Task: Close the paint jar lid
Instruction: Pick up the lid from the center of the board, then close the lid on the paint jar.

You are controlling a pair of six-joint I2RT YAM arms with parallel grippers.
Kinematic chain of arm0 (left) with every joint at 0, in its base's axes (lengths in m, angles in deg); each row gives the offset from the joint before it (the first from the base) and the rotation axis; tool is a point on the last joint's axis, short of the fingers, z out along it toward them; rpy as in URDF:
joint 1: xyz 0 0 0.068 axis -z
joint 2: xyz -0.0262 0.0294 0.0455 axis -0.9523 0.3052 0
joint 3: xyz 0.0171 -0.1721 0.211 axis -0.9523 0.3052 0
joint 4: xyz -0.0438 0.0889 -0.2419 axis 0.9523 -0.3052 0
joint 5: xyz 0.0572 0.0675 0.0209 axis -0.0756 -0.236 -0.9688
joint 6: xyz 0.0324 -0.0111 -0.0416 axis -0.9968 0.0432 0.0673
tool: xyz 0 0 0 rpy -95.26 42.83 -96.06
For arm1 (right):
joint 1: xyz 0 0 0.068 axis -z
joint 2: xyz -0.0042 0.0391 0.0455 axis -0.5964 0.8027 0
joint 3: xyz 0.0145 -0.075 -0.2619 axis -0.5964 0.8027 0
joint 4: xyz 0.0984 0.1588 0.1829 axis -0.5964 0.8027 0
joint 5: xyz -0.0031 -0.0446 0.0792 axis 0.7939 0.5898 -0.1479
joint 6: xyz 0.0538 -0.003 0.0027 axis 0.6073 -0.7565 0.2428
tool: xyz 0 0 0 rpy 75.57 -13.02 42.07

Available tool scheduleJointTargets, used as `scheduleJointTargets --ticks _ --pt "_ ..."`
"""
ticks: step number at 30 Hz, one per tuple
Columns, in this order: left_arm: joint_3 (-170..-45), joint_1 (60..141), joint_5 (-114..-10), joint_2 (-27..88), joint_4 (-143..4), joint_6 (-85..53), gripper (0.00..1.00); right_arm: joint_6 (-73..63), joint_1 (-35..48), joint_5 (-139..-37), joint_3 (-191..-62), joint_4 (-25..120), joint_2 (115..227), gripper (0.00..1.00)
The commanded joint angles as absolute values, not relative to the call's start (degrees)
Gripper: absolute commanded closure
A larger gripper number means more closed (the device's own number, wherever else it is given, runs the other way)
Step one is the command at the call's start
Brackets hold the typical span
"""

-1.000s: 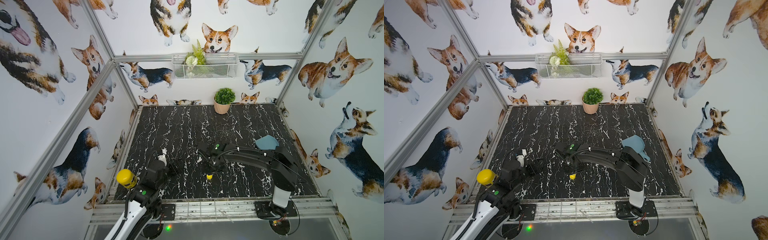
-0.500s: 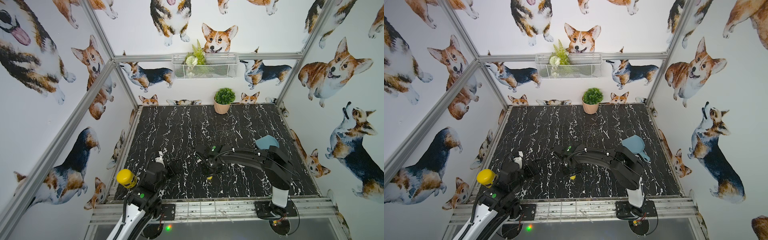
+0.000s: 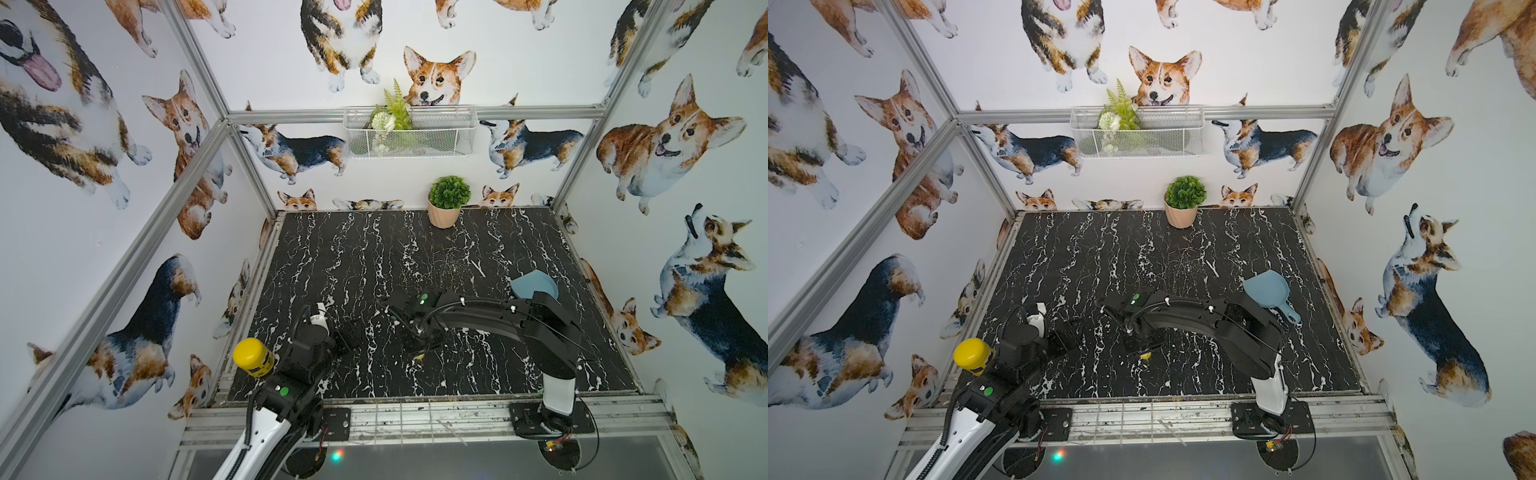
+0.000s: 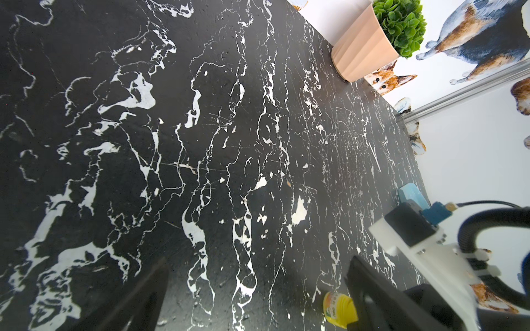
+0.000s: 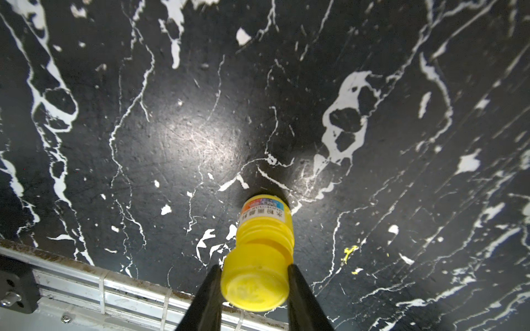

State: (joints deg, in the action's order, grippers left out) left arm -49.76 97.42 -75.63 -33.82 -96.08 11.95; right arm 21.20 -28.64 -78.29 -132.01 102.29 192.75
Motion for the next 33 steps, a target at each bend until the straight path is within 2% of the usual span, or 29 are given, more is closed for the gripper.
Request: scheduleJointTargets --ticks 1,33 --pt "-50.11 97.47 -76.36 -33.89 -95.99 11.87 0.0 21.5 -28.69 -75.8 -133.02 104.95 192.76 0.69" --pt "-50.04 97.48 -77.02 -34.52 -96.24 11.52 0.0 21.65 -28.68 -75.64 -132.6 103.82 192.96 0.69"
